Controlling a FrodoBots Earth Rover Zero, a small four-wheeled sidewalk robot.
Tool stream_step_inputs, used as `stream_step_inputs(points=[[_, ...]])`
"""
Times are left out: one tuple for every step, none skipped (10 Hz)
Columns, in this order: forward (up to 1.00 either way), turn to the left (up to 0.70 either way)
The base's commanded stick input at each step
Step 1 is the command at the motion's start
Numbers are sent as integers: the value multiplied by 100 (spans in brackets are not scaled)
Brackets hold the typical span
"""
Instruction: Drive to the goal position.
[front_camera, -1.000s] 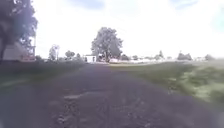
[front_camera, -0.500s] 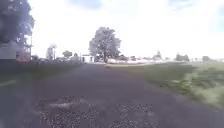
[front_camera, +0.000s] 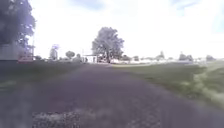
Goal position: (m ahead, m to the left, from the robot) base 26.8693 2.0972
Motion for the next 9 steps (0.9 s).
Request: stream_step_inputs(points=[[70, 0], [70, 0], [70, 0], [70, 0], [70, 0], [70, 0], [70, 0], [70, 0], [70, 0]])
